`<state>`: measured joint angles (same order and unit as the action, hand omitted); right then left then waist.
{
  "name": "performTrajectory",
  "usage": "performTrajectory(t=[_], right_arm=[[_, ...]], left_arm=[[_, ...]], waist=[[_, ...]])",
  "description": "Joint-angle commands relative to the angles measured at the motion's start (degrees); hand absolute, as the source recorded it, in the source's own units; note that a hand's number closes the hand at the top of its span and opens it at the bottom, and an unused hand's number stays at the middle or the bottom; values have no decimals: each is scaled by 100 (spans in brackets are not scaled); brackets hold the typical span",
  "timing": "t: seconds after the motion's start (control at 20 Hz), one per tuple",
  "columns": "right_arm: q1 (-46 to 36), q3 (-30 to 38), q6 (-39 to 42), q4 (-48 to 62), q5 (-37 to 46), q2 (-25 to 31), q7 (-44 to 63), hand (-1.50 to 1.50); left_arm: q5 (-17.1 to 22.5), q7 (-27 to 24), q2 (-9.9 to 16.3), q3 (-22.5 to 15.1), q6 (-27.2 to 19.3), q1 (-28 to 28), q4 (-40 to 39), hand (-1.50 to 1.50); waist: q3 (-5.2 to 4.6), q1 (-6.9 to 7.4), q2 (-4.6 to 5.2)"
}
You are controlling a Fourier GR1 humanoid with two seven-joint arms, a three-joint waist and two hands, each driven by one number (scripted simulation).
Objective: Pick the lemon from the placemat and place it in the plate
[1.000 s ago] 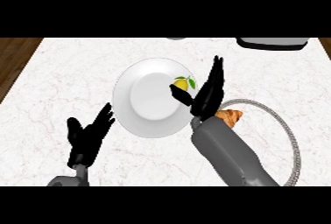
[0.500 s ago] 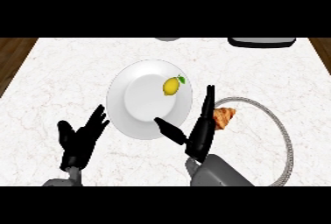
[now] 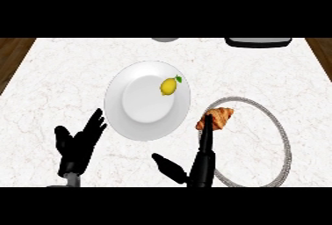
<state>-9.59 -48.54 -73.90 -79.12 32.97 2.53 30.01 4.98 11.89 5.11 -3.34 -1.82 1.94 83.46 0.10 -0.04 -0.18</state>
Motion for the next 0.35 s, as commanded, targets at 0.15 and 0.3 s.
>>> performTrajectory(t=[0.15, 0.3], right_arm=[[804, -118, 140, 0, 605, -241, -140, -150], [1035, -110, 217, -217, 800, -247, -42, -150]], left_arm=[[-6, 298, -42, -129, 62, 405, 610, 0], [-150, 451, -144, -194, -58, 292, 586, 0]], waist=[[-10, 21, 9], [-10, 11, 13]])
